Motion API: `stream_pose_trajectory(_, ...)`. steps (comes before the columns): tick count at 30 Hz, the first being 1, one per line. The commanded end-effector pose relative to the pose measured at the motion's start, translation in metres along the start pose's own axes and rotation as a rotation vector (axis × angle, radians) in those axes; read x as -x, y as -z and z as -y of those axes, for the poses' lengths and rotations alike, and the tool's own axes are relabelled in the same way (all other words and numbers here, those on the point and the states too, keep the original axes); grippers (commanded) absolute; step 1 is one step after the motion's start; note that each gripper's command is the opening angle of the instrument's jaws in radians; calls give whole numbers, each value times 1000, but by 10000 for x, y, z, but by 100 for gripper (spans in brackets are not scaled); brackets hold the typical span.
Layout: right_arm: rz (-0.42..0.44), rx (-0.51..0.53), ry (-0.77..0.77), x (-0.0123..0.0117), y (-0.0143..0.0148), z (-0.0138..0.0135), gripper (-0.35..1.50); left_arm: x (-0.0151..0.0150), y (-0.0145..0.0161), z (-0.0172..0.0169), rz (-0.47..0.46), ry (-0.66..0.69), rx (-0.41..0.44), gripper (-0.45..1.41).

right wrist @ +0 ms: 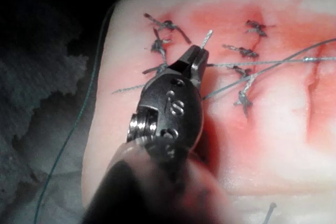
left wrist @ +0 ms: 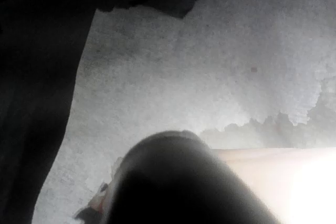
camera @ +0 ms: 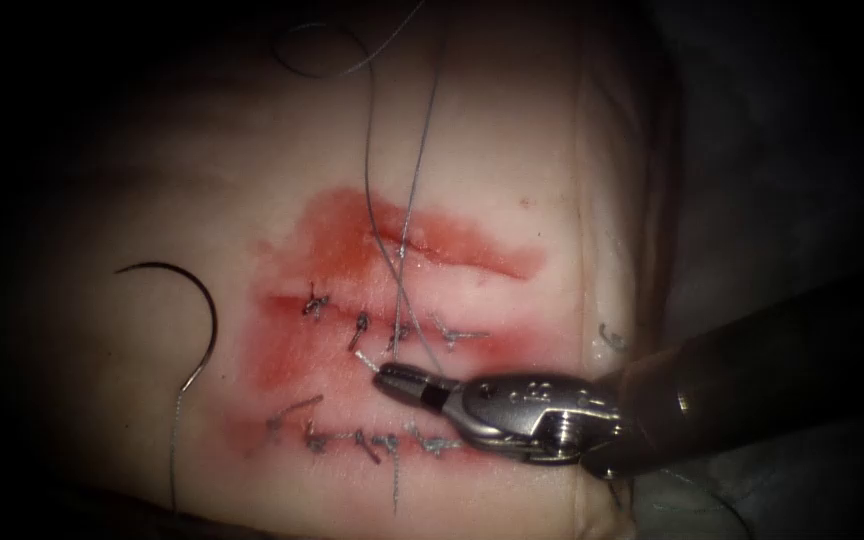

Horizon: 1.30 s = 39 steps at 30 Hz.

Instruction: Wound Closure

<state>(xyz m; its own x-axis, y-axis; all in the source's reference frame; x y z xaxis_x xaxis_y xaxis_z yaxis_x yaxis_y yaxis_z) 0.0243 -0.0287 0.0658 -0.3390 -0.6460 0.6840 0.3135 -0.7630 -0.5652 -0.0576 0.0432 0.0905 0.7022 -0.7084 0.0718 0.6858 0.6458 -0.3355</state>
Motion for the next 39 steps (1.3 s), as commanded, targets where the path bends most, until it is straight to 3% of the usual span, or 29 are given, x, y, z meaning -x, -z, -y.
stream_pose_trajectory(1, 1, 6, 3, -2, -8, -4, -35, 13, -2, -3, 4, 8, 7, -45)
stream_pose_trajectory(7, -7, 12, 8, -4, -8, -9, -35, 16, -2, -3, -9, 1, 75, -45)
stream_pose_trajectory(12, -14, 27, 14, -4, -7, -11, -35, 21, -4, -1, -11, 2, 84, -45)
stream_pose_trajectory(28, -31, 41, 24, -9, -6, -14, -35, 22, -5, 1, -8, 54, 58, -45)
stream_pose_trajectory(29, 0, -2, 35, -2, -8, -8, -35, 18, -5, 2, 1, 63, 34, -45)
stream_pose_trajectory(30, 28, -15, 27, 6, -5, -3, 44, 12, -3, 3, 13, 68, 6, -45)
stream_pose_trajectory(31, 37, -13, 19, 13, 0, 3, 83, 8, 0, 4, 6, 56, -16, -45)
stream_pose_trajectory(39, 97, -49, -22, 55, 33, 42, 123, -41, 58, 6, -23, 37, -165, -45)
